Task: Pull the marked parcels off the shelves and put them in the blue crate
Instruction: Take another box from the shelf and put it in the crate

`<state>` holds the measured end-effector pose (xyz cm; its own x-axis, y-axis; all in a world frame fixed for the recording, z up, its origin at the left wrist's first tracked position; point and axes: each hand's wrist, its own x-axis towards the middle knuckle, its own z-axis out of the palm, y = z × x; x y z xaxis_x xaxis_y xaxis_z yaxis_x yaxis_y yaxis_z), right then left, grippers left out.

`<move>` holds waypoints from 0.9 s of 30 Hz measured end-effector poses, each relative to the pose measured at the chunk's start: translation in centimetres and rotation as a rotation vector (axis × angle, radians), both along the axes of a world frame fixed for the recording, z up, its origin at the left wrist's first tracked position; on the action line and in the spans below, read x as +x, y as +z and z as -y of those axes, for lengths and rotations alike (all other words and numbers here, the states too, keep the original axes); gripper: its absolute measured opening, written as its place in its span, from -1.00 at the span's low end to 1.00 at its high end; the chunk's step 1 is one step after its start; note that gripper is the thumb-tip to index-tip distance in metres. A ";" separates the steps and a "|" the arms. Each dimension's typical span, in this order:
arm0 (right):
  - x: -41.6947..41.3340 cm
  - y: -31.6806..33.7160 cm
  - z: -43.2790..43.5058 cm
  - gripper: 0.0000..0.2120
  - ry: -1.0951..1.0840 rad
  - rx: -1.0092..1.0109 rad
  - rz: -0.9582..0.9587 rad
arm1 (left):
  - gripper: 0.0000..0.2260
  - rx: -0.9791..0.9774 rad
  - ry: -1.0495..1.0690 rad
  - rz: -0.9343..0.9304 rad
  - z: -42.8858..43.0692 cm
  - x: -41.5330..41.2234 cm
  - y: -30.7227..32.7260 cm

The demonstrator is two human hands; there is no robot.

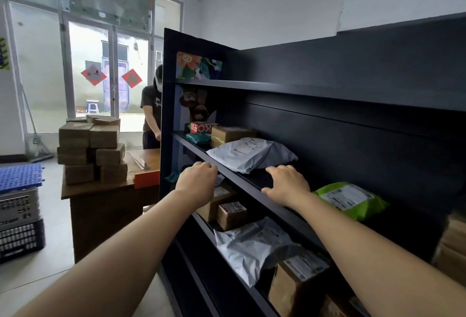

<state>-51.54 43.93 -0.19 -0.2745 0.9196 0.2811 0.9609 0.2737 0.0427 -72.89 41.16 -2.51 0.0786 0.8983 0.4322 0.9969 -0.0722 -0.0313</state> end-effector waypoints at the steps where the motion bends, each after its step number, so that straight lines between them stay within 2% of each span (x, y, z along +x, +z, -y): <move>1: -0.4 -0.2 -1.4 -0.44 -0.009 0.000 -0.005 | -0.64 -0.004 0.000 0.008 -1.5 -0.4 -0.2; 8: -3.2 -1.9 -10.4 -0.45 -0.121 -0.046 -0.031 | -0.81 -0.038 -0.073 0.062 -13.3 -3.8 -1.8; 12: -5.0 -2.5 -15.6 -0.47 -0.237 -0.083 -0.115 | -0.79 -0.070 -0.157 0.032 -20.3 -5.6 -1.7; 15: -6.5 -2.5 -18.8 -0.59 -0.322 -0.126 -0.212 | -0.76 -0.086 -0.221 0.034 -25.6 -6.9 -1.6; 18: -8.0 -2.2 -21.4 -0.72 -0.385 -0.149 -0.375 | -0.72 -0.142 -0.269 0.046 -30.3 -7.9 -1.5; 21: -9.1 -2.3 -23.7 -0.67 -0.468 -0.163 -0.565 | -0.69 -0.204 -0.289 0.085 -34.4 -8.3 -1.8; 24: -9.4 -3.1 -25.5 -0.64 -0.539 -0.141 -0.889 | -0.63 -0.305 -0.299 0.163 -37.6 -8.1 -2.6; 27: -9.0 -4.0 -27.1 -0.74 -0.570 -0.113 -1.173 | -0.57 -0.413 -0.309 0.313 -40.0 -7.5 -3.2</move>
